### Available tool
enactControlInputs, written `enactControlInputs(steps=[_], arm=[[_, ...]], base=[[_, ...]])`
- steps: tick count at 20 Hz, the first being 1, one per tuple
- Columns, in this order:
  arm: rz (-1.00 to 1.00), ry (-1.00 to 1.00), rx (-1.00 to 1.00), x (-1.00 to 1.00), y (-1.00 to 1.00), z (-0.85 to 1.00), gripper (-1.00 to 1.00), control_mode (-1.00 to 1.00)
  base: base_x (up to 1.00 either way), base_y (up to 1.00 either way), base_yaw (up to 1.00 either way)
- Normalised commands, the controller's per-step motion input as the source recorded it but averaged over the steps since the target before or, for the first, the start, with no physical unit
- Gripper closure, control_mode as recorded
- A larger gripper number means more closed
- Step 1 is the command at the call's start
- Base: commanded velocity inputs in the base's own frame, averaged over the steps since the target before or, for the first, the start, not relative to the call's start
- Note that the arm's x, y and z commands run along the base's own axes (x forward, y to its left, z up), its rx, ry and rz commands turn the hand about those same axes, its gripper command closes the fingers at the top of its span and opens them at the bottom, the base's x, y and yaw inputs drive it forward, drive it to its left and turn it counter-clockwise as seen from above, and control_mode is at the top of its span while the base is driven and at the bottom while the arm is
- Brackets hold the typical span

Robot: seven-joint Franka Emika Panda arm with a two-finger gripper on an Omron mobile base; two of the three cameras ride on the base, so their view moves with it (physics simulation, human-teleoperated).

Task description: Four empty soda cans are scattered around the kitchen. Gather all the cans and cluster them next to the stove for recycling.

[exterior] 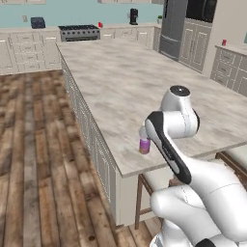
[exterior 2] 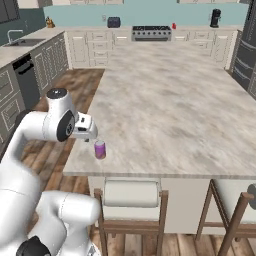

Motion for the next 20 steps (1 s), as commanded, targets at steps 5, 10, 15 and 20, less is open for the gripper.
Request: enactControlInputs(steps=[5,10,15,20], arm=[[-0.03,0.03,-0.05,0.35,-0.03,-0.11,-1.00,-1.00],[-0.07,0.05,-0.05,0.49,-0.01,-0.18,-1.00,-1.00],[-0.03,0.14,0.01,0.27,0.00,-0.12,-1.00,-1.00],[-0.01,0.13,0.02,0.16,0.00,-0.11,-1.00,-1.00]], base=[[0.00,0.00,0.00],[0.00,0.00,0.00],[0.00,0.00,0.00],[0.00,0.00,0.00]])
